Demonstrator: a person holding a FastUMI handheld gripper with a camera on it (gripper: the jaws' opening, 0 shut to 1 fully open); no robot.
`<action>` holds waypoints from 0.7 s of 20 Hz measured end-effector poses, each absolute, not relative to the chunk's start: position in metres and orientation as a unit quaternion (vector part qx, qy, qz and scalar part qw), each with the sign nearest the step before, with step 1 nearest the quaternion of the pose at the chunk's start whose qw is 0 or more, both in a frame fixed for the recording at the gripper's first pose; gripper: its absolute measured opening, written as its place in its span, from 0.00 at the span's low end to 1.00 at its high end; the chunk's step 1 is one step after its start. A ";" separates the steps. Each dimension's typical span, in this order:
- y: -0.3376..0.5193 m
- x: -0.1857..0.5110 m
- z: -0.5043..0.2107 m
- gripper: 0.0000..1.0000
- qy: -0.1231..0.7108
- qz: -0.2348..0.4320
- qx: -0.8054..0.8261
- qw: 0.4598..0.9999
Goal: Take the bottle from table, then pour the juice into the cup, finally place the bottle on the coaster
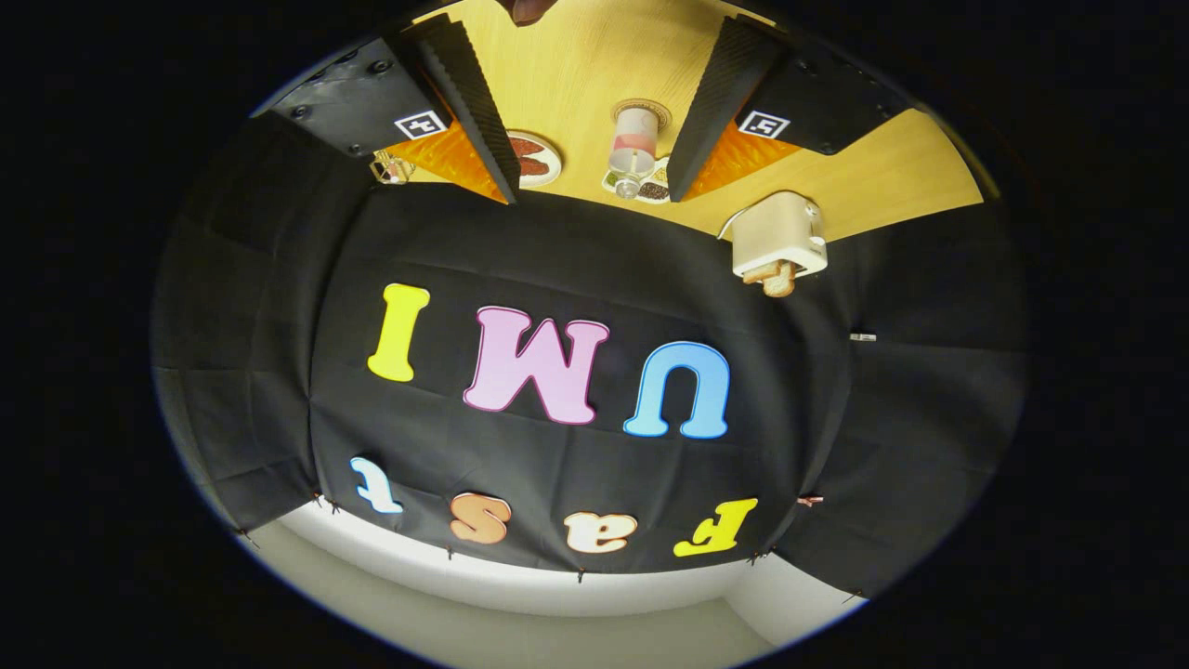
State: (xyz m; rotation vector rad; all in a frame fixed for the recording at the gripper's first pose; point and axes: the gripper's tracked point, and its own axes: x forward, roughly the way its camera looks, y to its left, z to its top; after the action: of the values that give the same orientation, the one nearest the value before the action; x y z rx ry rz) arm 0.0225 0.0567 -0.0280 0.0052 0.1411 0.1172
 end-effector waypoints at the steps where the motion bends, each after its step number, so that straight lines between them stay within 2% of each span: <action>1: 0.052 0.018 -0.022 0.97 0.066 0.054 -0.001 0.996; 14: 0.032 -0.012 0.018 0.97 0.025 0.028 0.005 0.999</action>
State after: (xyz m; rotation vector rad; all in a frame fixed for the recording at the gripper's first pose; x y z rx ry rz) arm -0.0120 0.0318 0.0183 0.0107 0.0498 0.0553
